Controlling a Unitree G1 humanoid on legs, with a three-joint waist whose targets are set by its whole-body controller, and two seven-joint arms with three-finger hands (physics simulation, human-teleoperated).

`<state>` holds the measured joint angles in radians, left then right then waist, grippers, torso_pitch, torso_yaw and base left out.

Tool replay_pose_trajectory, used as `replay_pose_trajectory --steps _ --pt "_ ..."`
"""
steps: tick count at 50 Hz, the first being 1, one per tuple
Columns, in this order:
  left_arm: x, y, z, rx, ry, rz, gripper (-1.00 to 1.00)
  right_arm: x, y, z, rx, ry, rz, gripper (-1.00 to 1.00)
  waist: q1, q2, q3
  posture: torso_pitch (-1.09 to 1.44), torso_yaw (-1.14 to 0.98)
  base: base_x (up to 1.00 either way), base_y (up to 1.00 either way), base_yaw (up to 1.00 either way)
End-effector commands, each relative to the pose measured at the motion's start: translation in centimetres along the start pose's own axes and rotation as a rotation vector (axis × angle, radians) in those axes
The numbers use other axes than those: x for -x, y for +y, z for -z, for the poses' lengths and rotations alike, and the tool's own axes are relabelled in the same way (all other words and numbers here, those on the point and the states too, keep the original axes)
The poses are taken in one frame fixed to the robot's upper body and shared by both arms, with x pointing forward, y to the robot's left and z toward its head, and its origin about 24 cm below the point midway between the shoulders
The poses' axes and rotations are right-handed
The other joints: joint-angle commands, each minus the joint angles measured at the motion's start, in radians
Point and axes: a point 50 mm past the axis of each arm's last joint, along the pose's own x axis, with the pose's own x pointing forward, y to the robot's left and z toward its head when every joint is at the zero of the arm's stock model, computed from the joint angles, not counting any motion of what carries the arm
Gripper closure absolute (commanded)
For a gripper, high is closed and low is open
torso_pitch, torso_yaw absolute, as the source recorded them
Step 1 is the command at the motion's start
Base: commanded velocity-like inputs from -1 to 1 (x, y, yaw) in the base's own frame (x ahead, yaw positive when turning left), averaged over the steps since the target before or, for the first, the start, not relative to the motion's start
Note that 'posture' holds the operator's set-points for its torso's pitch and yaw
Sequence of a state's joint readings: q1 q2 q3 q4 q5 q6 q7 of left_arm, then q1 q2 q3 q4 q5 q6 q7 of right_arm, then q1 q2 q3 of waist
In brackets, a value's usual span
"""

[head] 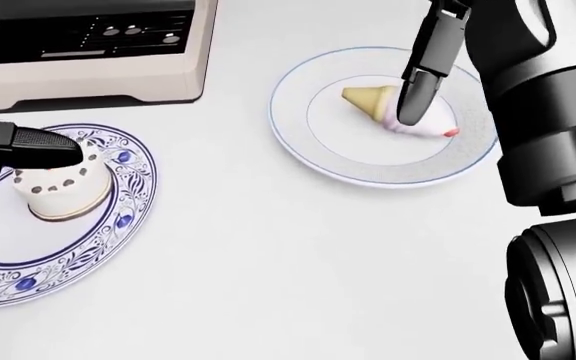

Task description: Move the dessert items from the plate to the tray.

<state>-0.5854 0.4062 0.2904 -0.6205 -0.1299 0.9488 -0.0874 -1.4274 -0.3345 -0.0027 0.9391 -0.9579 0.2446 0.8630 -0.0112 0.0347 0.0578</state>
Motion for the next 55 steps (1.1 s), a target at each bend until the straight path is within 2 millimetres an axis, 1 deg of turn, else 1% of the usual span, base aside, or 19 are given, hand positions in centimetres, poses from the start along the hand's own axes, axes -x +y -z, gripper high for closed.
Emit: replay_pose_trajectory --steps 1,13,23,31,38,39,40,41,43,47,51,55 --pt "0.1 0.4 -1.5 -0.018 -0.08 -0.025 -1.0 1.4 -2.0 -1.2 0.023 -0.041 0.095 -1.0 0.0 0.002 -0.03 0.0 0.0 0.0 0.0 0.0" --pt "0.3 0.5 -1.3 -0.02 -0.077 -0.022 -1.0 0.7 -1.6 -0.8 0.038 -0.016 0.091 -1.0 0.001 0.005 -0.034 0.0 0.0 0.0 0.0 0.0" --pt "0.3 0.7 -1.5 -0.024 -0.079 -0.027 -1.0 -0.1 -1.1 -0.7 0.042 -0.01 0.088 -1.0 -0.001 0.009 -0.037 0.0 0.0 0.0 0.0 0.0" --pt "0.3 0.6 -1.8 -0.031 -0.082 -0.028 -1.0 -0.7 -0.5 -0.3 0.04 0.001 0.084 -1.0 -0.001 0.01 -0.04 0.0 0.0 0.0 0.0 0.0" --pt "0.4 0.7 -1.5 -0.033 -0.08 -0.029 -1.0 -1.0 -0.1 -0.5 0.051 -0.001 0.072 -1.0 -0.002 0.01 -0.041 0.0 0.0 0.0 0.0 0.0" --pt "0.5 0.7 -1.5 -0.035 -0.08 -0.029 -1.0 -1.0 0.0 -0.5 0.056 -0.004 0.071 -0.93 -0.002 0.01 -0.042 0.0 0.0 0.0 0.0 0.0" --pt "0.5 0.7 -1.5 -0.033 -0.08 -0.029 -1.0 -1.1 0.0 -0.5 0.052 -0.006 0.071 -0.92 -0.002 0.01 -0.042 0.0 0.0 0.0 0.0 0.0" --pt "0.5 0.7 -1.4 -0.034 -0.08 -0.029 -1.0 -1.1 0.1 -0.4 0.062 -0.001 0.062 -0.84 -0.002 0.01 -0.042 0.0 0.0 0.0 0.0 0.0" --pt "0.5 0.8 -1.4 -0.036 -0.078 -0.034 -1.0 -1.2 0.2 -0.4 0.065 0.0 0.061 -0.8 -0.002 0.01 -0.042 0.0 0.0 0.0 0.0 0.0" --pt "0.6 0.8 -1.4 -0.035 -0.079 -0.039 -1.0 -1.2 0.2 -0.4 0.064 0.0 0.065 -0.81 -0.002 0.009 -0.042 0.0 0.0 0.0 0.0 0.0" --pt "0.6 0.9 -1.3 -0.036 -0.076 -0.045 -1.0 -1.3 0.4 -0.4 0.075 0.001 0.059 -0.76 -0.001 0.008 -0.042 0.0 0.0 0.0 0.0 0.0" --pt "0.6 1.0 -1.3 -0.037 -0.075 -0.049 -1.0 -1.3 0.4 -0.4 0.083 0.004 0.059 -0.77 -0.002 0.008 -0.042 0.0 0.0 0.0 0.0 0.0"
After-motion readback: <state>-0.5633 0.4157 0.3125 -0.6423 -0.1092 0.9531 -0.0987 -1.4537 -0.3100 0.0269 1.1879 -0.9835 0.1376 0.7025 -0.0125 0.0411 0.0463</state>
